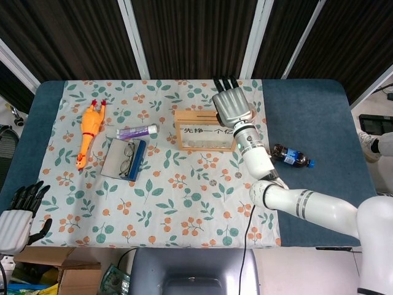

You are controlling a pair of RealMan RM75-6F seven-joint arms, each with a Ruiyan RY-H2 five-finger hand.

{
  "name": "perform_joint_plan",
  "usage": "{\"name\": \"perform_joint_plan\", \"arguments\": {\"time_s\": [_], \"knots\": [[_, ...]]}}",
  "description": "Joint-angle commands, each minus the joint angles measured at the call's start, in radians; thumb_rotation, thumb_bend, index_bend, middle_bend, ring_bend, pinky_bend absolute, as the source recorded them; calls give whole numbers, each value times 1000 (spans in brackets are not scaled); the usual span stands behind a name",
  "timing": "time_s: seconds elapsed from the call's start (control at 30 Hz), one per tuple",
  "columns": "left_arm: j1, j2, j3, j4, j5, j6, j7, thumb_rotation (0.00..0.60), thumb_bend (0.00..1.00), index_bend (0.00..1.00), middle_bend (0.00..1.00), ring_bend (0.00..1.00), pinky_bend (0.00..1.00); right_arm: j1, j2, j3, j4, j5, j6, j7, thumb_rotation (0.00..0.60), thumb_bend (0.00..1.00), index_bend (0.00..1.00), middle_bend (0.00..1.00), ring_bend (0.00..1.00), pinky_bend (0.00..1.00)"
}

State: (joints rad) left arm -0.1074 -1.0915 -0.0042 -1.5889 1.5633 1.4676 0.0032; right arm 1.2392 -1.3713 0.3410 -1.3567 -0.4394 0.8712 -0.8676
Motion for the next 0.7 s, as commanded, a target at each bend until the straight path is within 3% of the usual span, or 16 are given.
{"name": "perform_joint_plan", "arguments": {"time_s": [0.03,0.7], "knots": [[1,-2,-3,2,-6,1,6,600,399,0,0,0,0,16,-12,-14,25,42,7,-13,600,553,727,142,0,9],[-9,-8,-10,1,-21,-12,9,600,400,0,0,0,0,67,-20,-64,32,162,-7,-33,600,552,724,142,0,0]]}}
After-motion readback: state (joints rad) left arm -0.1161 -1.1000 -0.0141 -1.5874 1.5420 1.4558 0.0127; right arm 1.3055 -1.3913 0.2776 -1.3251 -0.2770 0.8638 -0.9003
